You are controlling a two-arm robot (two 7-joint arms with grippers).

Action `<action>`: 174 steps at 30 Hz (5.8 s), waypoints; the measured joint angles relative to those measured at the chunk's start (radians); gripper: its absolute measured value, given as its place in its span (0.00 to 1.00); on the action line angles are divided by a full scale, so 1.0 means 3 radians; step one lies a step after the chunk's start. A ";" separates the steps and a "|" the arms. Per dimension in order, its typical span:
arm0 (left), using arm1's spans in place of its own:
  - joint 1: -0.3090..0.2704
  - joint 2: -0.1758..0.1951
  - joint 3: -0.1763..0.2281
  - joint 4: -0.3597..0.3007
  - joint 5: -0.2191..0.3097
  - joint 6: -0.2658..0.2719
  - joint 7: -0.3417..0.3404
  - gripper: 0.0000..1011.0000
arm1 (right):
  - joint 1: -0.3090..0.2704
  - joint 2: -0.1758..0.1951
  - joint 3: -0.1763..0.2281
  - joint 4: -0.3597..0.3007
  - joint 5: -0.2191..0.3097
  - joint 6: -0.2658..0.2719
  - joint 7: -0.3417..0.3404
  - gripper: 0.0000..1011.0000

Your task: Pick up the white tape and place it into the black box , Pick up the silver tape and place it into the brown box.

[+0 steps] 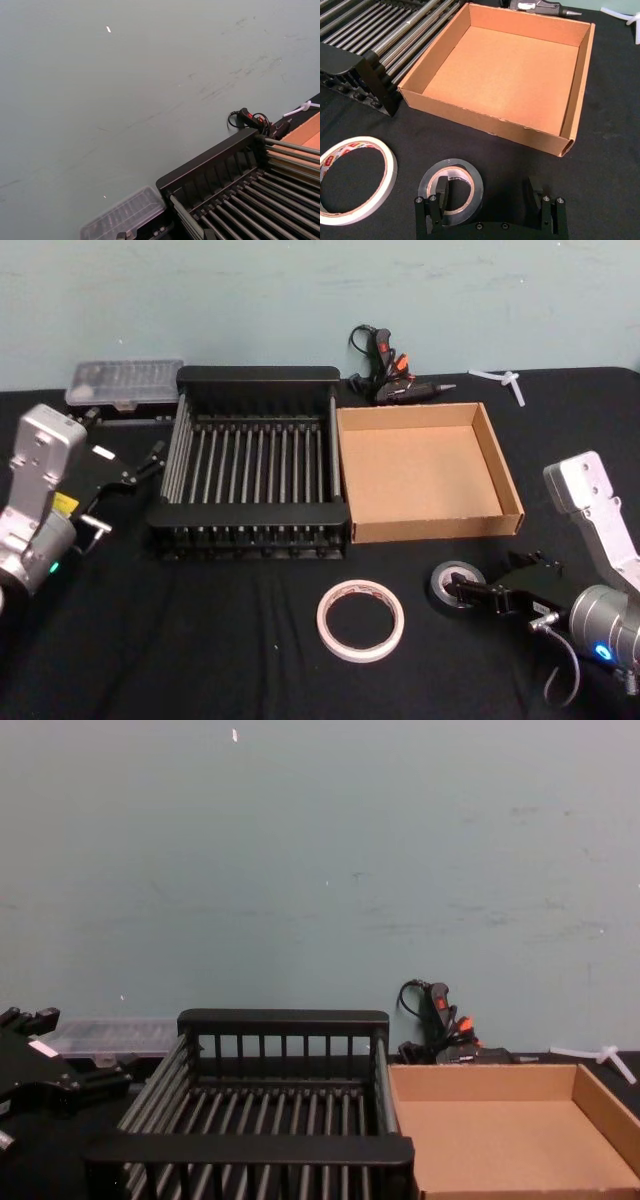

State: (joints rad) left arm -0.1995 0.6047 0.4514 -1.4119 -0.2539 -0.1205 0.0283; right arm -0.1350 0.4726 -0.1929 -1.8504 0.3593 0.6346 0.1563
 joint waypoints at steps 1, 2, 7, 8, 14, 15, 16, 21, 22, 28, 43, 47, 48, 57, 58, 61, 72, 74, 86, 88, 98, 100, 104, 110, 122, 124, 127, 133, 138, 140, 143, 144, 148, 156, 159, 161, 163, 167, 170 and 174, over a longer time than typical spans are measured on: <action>0.0000 0.0000 0.0000 0.0000 0.0000 0.0000 0.0000 0.99 | 0.0003 -0.0005 0.0000 0.0005 -0.0005 0.0004 0.0004 0.99; 0.0000 0.0000 0.0000 0.0000 0.0000 0.0000 0.0000 0.99 | 0.0007 -0.0010 0.0000 0.0011 -0.0011 0.0008 0.0008 0.99; 0.0000 0.0000 0.0000 0.0000 0.0000 0.0000 0.0000 0.99 | 0.0028 -0.0047 0.0005 0.0044 -0.0050 0.0024 0.0031 0.99; 0.0000 0.0000 0.0000 0.0000 0.0000 0.0000 0.0000 0.99 | 0.0031 -0.0052 0.0006 0.0049 -0.0055 0.0026 0.0034 0.99; 0.0000 0.0000 0.0000 0.0000 0.0000 0.0000 0.0000 0.99 | 0.0051 -0.0094 0.0016 0.0088 -0.0098 0.0040 0.0056 0.99; 0.0000 0.0000 0.0000 0.0000 0.0000 0.0000 0.0000 0.99 | 0.0051 -0.0099 0.0018 0.0091 -0.0103 0.0041 0.0059 0.99; 0.0000 0.0000 0.0000 0.0000 0.0000 0.0000 0.0000 0.99 | 0.0052 -0.0104 0.0020 0.0094 -0.0108 0.0041 0.0062 0.99; 0.0000 0.0000 0.0000 0.0000 0.0000 0.0000 0.0000 0.99 | 0.0058 -0.0133 0.0034 0.0113 -0.0141 0.0046 0.0086 0.99; 0.0000 0.0000 0.0000 0.0000 0.0000 0.0000 0.0000 0.99 | 0.0059 -0.0136 0.0035 0.0115 -0.0148 0.0046 0.0090 0.99; 0.0000 0.0000 0.0000 0.0000 0.0000 0.0000 0.0000 0.99 | 0.0061 -0.0141 0.0037 0.0118 -0.0173 0.0046 0.0103 0.99; 0.0000 0.0000 0.0000 0.0000 0.0000 0.0000 0.0000 0.99 | 0.0059 -0.0137 0.0037 0.0118 -0.0164 0.0044 0.0098 0.83; 0.0000 0.0000 0.0000 0.0000 0.0000 0.0000 0.0000 0.99 | 0.0058 -0.0136 0.0037 0.0117 -0.0161 0.0043 0.0096 0.73; 0.0000 0.0000 0.0000 0.0000 0.0000 0.0000 0.0000 0.99 | 0.0058 -0.0136 0.0037 0.0117 -0.0161 0.0043 0.0096 0.69; 0.0000 0.0000 0.0000 0.0000 0.0000 0.0000 0.0000 0.99 | 0.0057 -0.0136 0.0037 0.0115 -0.0158 0.0042 0.0094 0.41; 0.0000 0.0000 0.0000 0.0000 0.0000 0.0000 0.0000 0.99 | 0.0057 -0.0135 0.0037 0.0114 -0.0158 0.0042 0.0093 0.36; 0.0000 0.0000 0.0000 0.0000 0.0000 0.0000 0.0000 0.99 | 0.0057 -0.0135 0.0037 0.0114 -0.0157 0.0042 0.0093 0.29; 0.0000 0.0000 0.0000 0.0000 0.0000 0.0000 0.0000 0.99 | 0.0058 -0.0136 0.0037 0.0113 -0.0155 0.0042 0.0093 0.16; 0.0000 0.0000 0.0000 0.0000 0.0000 0.0000 0.0000 0.99 | 0.0057 -0.0135 0.0037 0.0113 -0.0155 0.0042 0.0093 0.16; 0.0000 0.0000 0.0000 0.0000 0.0000 0.0000 0.0000 0.99 | 0.0027 -0.0185 0.0134 0.0023 -0.0160 0.0011 0.0189 0.16; 0.0000 0.0000 0.0000 0.0000 0.0000 0.0000 0.0000 0.99 | 0.0022 -0.0178 0.0151 -0.0022 -0.0158 0.0009 0.0218 0.16; 0.0000 0.0000 0.0000 0.0000 0.0000 0.0000 0.0000 0.99 | -0.0002 -0.0119 0.0217 -0.0218 -0.0112 0.0004 0.0284 0.16; 0.0000 0.0000 0.0000 0.0000 0.0000 0.0000 0.0000 0.99 | -0.0003 -0.0112 0.0227 -0.0242 -0.0106 -0.0002 0.0286 0.16; 0.0000 0.0000 0.0000 0.0000 0.0000 0.0000 0.0000 0.99 | -0.0002 -0.0088 0.0259 -0.0299 -0.0094 -0.0039 0.0287 0.16; 0.0000 0.0000 0.0000 0.0000 0.0000 0.0000 0.0000 0.99 | 0.0032 -0.0063 0.0275 -0.0319 -0.0097 -0.0096 0.0278 0.16; 0.0000 0.0000 0.0000 0.0000 0.0000 0.0000 0.0000 0.99 | 0.0299 -0.0104 0.0202 -0.0156 -0.0270 -0.0316 0.0215 0.16; 0.0000 0.0000 0.0000 0.0000 0.0000 0.0000 0.0000 0.99 | 0.0347 -0.0119 0.0181 -0.0112 -0.0310 -0.0356 0.0206 0.16; 0.0000 0.0000 0.0000 0.0000 0.0000 0.0000 0.0000 0.99 | 0.0436 -0.0166 0.0149 -0.0012 -0.0387 -0.0433 0.0185 0.16; 0.0000 0.0000 0.0000 0.0000 0.0000 0.0000 0.0000 0.99 | 0.0587 -0.0273 0.0091 0.0200 -0.0528 -0.0675 0.0147 0.16; 0.0000 0.0000 0.0000 0.0000 0.0000 0.0000 0.0000 0.99 | 0.0699 -0.0365 0.0041 0.0398 -0.0664 -0.0937 0.0108 0.16; 0.0000 0.0000 0.0000 0.0000 0.0000 0.0000 0.0000 0.99 | 0.0731 -0.0391 0.0032 0.0464 -0.0696 -0.1001 0.0100 0.16; 0.0000 0.0000 0.0000 0.0000 0.0000 0.0000 0.0000 0.99 | 0.0779 -0.0431 0.0017 0.0558 -0.0738 -0.1083 0.0093 0.16; 0.0000 0.0000 0.0000 0.0000 0.0000 0.0000 0.0000 0.99 | 0.0814 -0.0456 0.0004 0.0631 -0.0773 -0.1143 0.0089 0.16; 0.0000 0.0000 0.0000 0.0000 0.0000 0.0000 0.0000 0.99 | 0.0903 -0.0511 -0.0035 0.0813 -0.0862 -0.1276 0.0078 0.16; 0.0000 0.0000 0.0000 0.0000 0.0000 0.0000 0.0000 0.99 | 0.1070 -0.0630 -0.0099 0.1196 -0.1041 -0.1523 0.0050 0.16; 0.0000 0.0000 0.0000 0.0000 0.0000 0.0000 0.0000 0.99 | 0.1106 -0.0665 -0.0105 0.1298 -0.1081 -0.1565 0.0050 0.16; 0.0000 0.0000 0.0000 0.0000 0.0000 0.0000 0.0000 0.99 | 0.1133 -0.0688 -0.0106 0.1368 -0.1107 -0.1584 0.0052 0.16; 0.0000 0.0000 0.0000 0.0000 0.0000 0.0000 0.0000 0.99 | 0.1150 -0.0706 -0.0107 0.1413 -0.1123 -0.1597 0.0055 0.16; 0.0000 0.0000 0.0000 0.0000 0.0000 0.0000 0.0000 0.99 | 0.1188 -0.0745 -0.0108 0.1520 -0.1163 -0.1619 0.0065 0.16; 0.0000 0.0000 0.0000 0.0000 0.0000 0.0000 0.0000 0.99 | 0.1216 -0.0775 -0.0108 0.1588 -0.1196 -0.1627 0.0071 0.16; 0.0000 0.0000 0.0000 0.0000 0.0000 0.0000 0.0000 0.99 | 0.1238 -0.0804 -0.0106 0.1656 -0.1232 -0.1628 0.0088 0.16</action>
State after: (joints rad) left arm -0.1996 0.6047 0.4514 -1.4120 -0.2539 -0.1205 0.0283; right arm 0.2365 0.2315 -0.2246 -1.3537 -0.0104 0.1460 0.1828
